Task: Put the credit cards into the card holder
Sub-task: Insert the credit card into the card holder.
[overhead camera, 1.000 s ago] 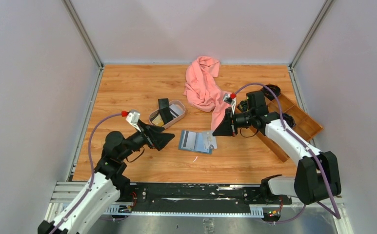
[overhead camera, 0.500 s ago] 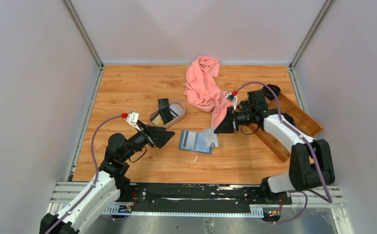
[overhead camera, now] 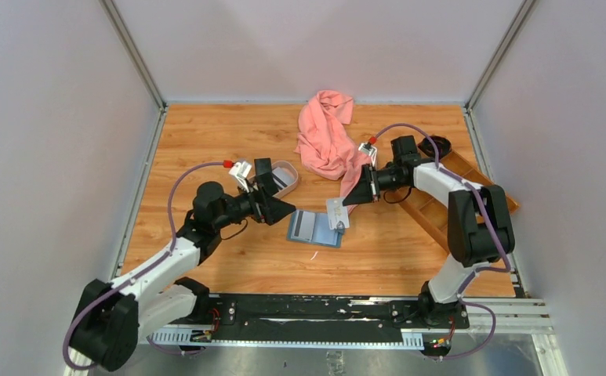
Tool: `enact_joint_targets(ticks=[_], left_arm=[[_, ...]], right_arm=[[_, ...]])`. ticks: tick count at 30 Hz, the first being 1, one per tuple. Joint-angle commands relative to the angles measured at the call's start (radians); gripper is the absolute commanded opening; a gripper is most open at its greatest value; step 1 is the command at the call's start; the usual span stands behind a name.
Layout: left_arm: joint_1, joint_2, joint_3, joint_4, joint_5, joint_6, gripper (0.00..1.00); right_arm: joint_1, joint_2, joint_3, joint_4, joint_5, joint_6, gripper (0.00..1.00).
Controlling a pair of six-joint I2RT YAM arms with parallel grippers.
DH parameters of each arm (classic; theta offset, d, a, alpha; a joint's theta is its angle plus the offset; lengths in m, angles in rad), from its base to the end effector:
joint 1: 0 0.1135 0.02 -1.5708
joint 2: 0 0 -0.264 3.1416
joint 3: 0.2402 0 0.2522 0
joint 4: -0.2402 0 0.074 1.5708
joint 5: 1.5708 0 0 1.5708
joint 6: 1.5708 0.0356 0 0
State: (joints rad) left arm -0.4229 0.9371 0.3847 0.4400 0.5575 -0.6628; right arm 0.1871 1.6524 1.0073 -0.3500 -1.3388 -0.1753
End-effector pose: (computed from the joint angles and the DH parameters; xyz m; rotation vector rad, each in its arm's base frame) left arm 0.1813 -0.1022 0.2371 0.2387 1.8203 -1.2568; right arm 0.3061 0.0932 0.2083 -0.8544 1.9587 1.6499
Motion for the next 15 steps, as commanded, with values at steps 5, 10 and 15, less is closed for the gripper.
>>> enact_joint_targets(ticks=[5,10,15], left_arm=[[-0.019,0.259,0.082,0.056,0.072,-0.002,0.84],[-0.053,0.419,0.086,0.355,0.158,-0.144,0.74],[-0.063,0.603,0.059,0.679,0.211,-0.307,0.66]], right_arm=[[0.025,0.193,0.184,-0.232,-0.076,-0.154,0.0],[0.088,0.28,0.28,-0.376,-0.098,-0.266,0.0],[0.127,0.297,0.297,-0.409,-0.095,-0.295,0.0]])
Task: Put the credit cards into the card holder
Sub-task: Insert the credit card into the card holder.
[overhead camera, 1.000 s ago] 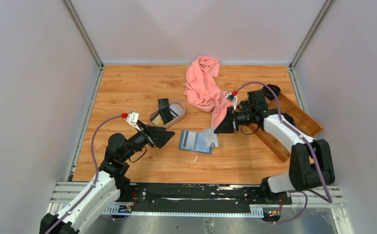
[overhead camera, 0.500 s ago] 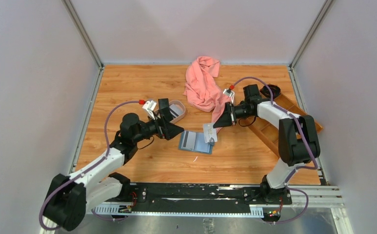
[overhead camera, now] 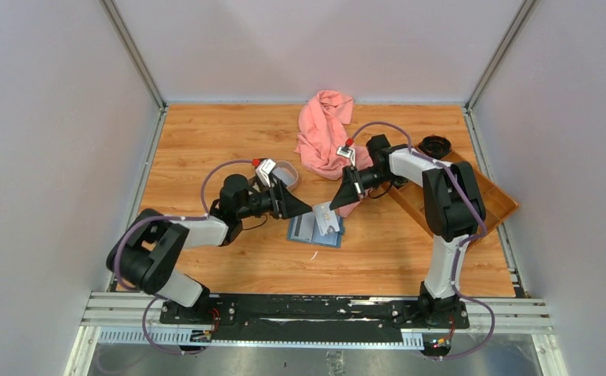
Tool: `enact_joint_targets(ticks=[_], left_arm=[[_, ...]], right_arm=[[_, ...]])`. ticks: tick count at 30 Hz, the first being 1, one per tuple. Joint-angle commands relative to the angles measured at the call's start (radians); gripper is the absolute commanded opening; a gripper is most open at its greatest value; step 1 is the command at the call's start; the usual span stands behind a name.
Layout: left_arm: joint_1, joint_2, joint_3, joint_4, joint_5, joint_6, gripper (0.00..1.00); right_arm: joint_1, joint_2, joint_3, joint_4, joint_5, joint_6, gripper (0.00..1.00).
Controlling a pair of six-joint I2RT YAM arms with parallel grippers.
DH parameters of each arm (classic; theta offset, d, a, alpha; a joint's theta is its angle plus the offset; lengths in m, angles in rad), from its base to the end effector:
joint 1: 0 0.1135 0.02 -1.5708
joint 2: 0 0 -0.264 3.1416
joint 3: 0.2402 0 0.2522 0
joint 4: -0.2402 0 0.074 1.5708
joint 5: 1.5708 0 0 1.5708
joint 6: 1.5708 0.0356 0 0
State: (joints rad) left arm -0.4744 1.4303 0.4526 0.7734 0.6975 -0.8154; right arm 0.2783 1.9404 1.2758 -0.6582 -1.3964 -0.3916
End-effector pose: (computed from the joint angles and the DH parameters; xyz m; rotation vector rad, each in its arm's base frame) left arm 0.2287 -0.1432 0.1848 0.2344 1.9891 -1.4979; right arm 0.3412 0.1339 0.1781 -0.9438 2.0091 1.8341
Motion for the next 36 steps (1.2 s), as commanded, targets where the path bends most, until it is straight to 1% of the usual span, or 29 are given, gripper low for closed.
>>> enact_joint_targets(ticks=[1,3,4,5,7,9,10,13,14,16,19,22,25,28,31,33,35,36], left_arm=[[-0.013,0.153,-0.018,0.459,0.083,-0.216,0.64],[-0.013,0.248,-0.02,0.657,0.109,-0.331,0.64],[-0.014,0.297,-0.009,0.735,0.126,-0.382,0.68],[-0.018,0.333,0.001,0.752,0.14,-0.402,0.69],[-0.028,0.358,0.005,0.753,0.152,-0.393,0.68],[-0.031,0.346,-0.001,0.753,0.16,-0.382,0.69],[-0.032,0.339,-0.002,0.752,0.17,-0.377,0.7],[-0.031,0.326,-0.002,0.724,0.2,-0.364,0.79],[-0.032,0.324,-0.005,0.716,0.204,-0.355,0.81],[-0.03,0.324,-0.003,0.687,0.213,-0.342,0.8],[-0.031,0.322,0.011,0.621,0.219,-0.311,0.7],[-0.032,0.309,0.023,0.553,0.227,-0.273,0.54],[-0.032,0.282,0.034,0.47,0.231,-0.228,0.32],[-0.032,0.26,0.047,0.393,0.234,-0.183,0.2],[-0.032,0.252,0.052,0.376,0.247,-0.169,0.11],[-0.032,0.247,0.052,0.376,0.257,-0.165,0.0],[-0.032,0.233,0.05,0.359,0.272,-0.144,0.0],[-0.032,0.217,0.049,0.325,0.273,-0.115,0.0]], right_arm=[[0.041,0.008,0.031,-0.106,-0.035,-0.085,0.0],[0.051,0.005,0.035,-0.123,-0.029,-0.105,0.0],[0.056,0.003,0.038,-0.134,-0.023,-0.118,0.0],[0.062,0.0,0.042,-0.145,-0.018,-0.132,0.0],[0.068,-0.004,0.05,-0.162,-0.014,-0.15,0.0],[0.068,-0.007,0.054,-0.172,-0.012,-0.16,0.0],[0.068,-0.008,0.055,-0.177,-0.012,-0.164,0.0],[0.068,-0.005,0.064,-0.202,-0.029,-0.19,0.0],[0.067,-0.003,0.069,-0.216,-0.03,-0.204,0.0],[0.068,-0.004,0.077,-0.239,-0.024,-0.225,0.0],[0.068,-0.007,0.083,-0.26,-0.018,-0.248,0.0],[0.071,-0.005,0.089,-0.279,-0.013,-0.264,0.0],[0.075,0.001,0.095,-0.302,-0.013,-0.287,0.0],[0.088,0.004,0.107,-0.329,-0.008,-0.313,0.0],[0.1,0.003,0.112,-0.34,-0.002,-0.324,0.0],[0.104,0.0,0.114,-0.346,-0.001,-0.328,0.0],[0.105,-0.006,0.117,-0.351,0.006,-0.332,0.0],[0.106,-0.009,0.121,-0.358,0.015,-0.334,0.08]])
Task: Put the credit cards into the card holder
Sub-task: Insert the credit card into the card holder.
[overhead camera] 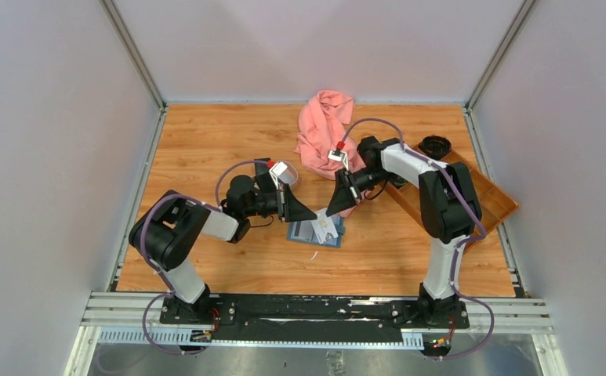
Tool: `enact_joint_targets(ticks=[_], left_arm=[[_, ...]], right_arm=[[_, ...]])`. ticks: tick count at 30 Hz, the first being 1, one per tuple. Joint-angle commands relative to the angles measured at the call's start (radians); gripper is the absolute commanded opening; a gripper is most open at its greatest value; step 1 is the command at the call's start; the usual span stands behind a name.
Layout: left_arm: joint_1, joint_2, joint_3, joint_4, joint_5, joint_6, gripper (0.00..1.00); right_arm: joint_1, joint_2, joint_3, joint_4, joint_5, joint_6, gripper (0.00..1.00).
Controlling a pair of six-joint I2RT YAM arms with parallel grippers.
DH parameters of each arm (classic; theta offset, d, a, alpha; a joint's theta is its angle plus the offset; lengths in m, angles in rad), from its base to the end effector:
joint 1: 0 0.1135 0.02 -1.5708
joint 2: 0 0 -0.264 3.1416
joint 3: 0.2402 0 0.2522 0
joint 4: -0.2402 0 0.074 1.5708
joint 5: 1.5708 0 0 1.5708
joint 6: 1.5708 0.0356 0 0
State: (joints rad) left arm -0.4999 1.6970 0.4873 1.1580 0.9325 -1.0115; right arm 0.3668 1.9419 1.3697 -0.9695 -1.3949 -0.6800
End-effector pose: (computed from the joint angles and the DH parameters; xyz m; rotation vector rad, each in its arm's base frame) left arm 0.2417 -0.1646 0.1625 0.3742 1.9456 -1.8189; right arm 0.3202 0.1606 0.1971 -1.1488 1.9359 1.8579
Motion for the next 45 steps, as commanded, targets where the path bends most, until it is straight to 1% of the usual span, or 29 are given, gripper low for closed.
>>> enact_joint_targets(ticks=[1,2,4,5,7,10,13,16,19,20,22,25,29,45], left_arm=[[-0.006,-0.073,0.016,-0.115,0.037,0.135,0.0],[-0.006,-0.104,0.02,-0.215,0.03,0.21,0.0],[-0.006,-0.192,0.048,-0.478,-0.021,0.393,0.0],[-0.004,-0.235,0.062,-0.582,-0.052,0.462,0.0],[0.007,-0.292,0.073,-0.681,-0.091,0.527,0.0],[0.044,-0.316,0.066,-0.693,-0.107,0.521,0.0],[0.083,-0.27,0.078,-0.693,-0.093,0.519,0.0],[0.123,-0.2,0.104,-0.693,-0.066,0.512,0.0],[0.133,-0.163,0.126,-0.693,-0.077,0.513,0.0],[0.133,-0.152,0.129,-0.693,-0.08,0.515,0.0],[0.133,-0.124,0.138,-0.693,-0.079,0.52,0.0],[0.133,-0.089,0.145,-0.693,-0.069,0.525,0.0],[0.133,-0.061,0.146,-0.693,-0.07,0.531,0.0],[0.13,-0.002,0.158,-0.695,-0.034,0.525,0.0]], right_arm=[[0.015,-0.013,0.036,-0.054,0.035,-0.05,0.18],[0.013,-0.017,0.047,-0.077,0.062,-0.059,0.28],[-0.004,-0.031,0.068,-0.107,0.111,-0.089,0.46],[-0.021,-0.039,0.072,-0.111,0.127,-0.09,0.52],[-0.053,-0.064,0.069,-0.118,0.154,-0.103,0.56],[-0.088,-0.105,0.037,-0.115,0.19,-0.128,0.56],[-0.087,-0.125,-0.016,-0.092,0.187,-0.134,0.51],[-0.067,-0.11,-0.073,-0.004,0.192,-0.055,0.42],[-0.047,-0.08,-0.103,0.098,0.212,0.067,0.27],[-0.041,-0.066,-0.105,0.116,0.219,0.092,0.2],[-0.024,-0.039,-0.106,0.135,0.234,0.122,0.11],[0.0,-0.006,-0.111,0.173,0.283,0.175,0.04],[0.018,0.021,-0.12,0.226,0.346,0.242,0.01],[0.038,0.087,-0.11,0.245,0.476,0.293,0.0]])
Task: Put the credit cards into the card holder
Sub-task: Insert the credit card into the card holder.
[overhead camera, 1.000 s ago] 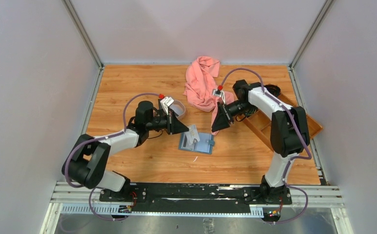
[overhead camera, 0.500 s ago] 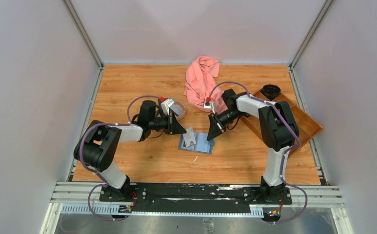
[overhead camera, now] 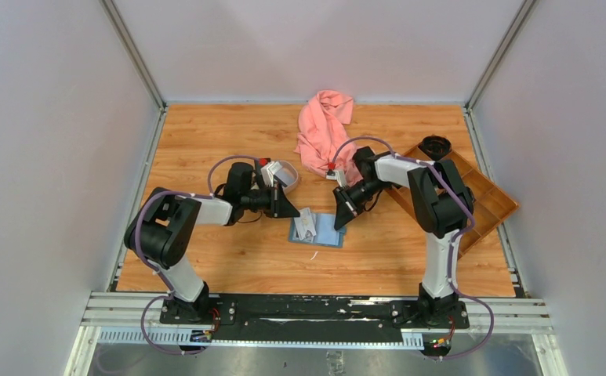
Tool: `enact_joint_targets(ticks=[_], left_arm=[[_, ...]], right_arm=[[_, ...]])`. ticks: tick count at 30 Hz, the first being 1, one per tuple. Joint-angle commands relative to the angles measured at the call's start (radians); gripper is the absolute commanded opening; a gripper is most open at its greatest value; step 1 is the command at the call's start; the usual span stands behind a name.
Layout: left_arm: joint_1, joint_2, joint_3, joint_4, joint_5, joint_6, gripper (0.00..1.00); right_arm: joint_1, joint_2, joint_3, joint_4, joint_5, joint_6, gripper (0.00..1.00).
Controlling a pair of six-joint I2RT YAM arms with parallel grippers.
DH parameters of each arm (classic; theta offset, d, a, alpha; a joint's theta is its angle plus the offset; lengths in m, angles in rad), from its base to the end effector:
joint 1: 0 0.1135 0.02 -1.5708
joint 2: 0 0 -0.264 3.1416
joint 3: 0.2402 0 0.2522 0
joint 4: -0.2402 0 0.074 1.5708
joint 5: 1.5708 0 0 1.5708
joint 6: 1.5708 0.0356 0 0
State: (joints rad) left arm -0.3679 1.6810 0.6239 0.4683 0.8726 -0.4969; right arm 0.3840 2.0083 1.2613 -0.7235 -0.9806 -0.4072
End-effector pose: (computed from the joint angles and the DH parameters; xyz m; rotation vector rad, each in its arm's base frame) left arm 0.2722 -0.1341 0.1382 0.4049 2.2275 -1.4222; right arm 0.3243 0.1629 0.1369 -1.1005 2.4488 1.4308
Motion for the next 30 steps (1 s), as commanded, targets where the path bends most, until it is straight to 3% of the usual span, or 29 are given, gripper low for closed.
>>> enact_joint_targets(ticks=[1,22,30], left_arm=[[-0.002,0.013,0.022,-0.005,0.026,0.009,0.0],[-0.017,0.051,0.04,-0.007,0.049,-0.036,0.0],[-0.036,0.065,0.034,-0.005,-0.002,-0.051,0.0]], right_arm=[[0.022,0.023,-0.002,0.0,0.071,0.022,0.0],[0.03,0.032,0.002,0.002,0.104,0.028,0.0],[0.031,0.03,0.003,0.001,0.106,0.031,0.0]])
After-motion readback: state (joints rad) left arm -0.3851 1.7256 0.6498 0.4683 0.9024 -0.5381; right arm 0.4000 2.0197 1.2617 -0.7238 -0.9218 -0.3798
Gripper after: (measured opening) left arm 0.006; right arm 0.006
